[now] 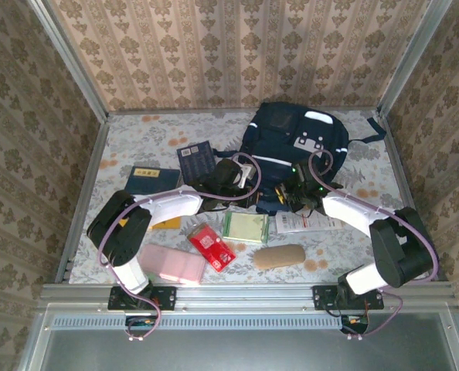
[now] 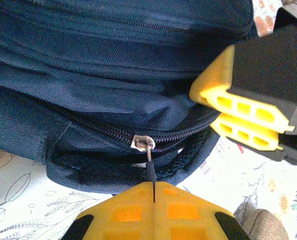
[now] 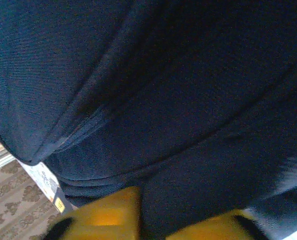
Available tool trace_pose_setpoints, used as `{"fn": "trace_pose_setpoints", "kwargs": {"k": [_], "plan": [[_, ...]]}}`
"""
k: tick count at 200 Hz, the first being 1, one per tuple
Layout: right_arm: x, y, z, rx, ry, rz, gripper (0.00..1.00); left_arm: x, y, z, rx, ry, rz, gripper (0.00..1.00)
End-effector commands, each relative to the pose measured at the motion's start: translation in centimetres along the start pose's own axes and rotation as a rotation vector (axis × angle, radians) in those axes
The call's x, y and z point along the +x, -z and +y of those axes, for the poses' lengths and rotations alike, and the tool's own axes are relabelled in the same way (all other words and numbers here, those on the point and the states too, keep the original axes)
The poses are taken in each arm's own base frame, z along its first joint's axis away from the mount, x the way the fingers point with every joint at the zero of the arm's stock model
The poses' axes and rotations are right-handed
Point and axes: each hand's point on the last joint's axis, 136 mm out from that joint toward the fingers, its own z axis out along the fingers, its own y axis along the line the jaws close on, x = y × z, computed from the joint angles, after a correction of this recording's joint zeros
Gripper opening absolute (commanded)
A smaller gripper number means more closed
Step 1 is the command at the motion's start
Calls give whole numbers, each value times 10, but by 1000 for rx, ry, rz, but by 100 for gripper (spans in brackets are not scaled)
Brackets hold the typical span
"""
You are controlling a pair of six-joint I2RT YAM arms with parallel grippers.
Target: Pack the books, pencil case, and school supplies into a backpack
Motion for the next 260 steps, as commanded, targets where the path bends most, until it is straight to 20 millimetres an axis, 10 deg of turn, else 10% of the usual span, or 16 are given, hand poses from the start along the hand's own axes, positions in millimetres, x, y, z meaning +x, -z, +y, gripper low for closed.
{"fn": "trace_pose_setpoints", "kwargs": {"k": [1, 180, 233, 260], "plan": [[-9, -3, 18, -68, -4, -52, 0, -2, -6, -7, 30, -15, 7, 0], [6, 0, 20, -84, 7, 27, 0, 6, -22, -2, 33, -17, 37, 25], [12, -2, 24, -92, 14, 55, 0, -1, -28, 0, 14, -26, 36, 22], [12, 3, 24, -86, 40, 46, 0, -6, -26, 8, -17, -21, 34, 3]]}}
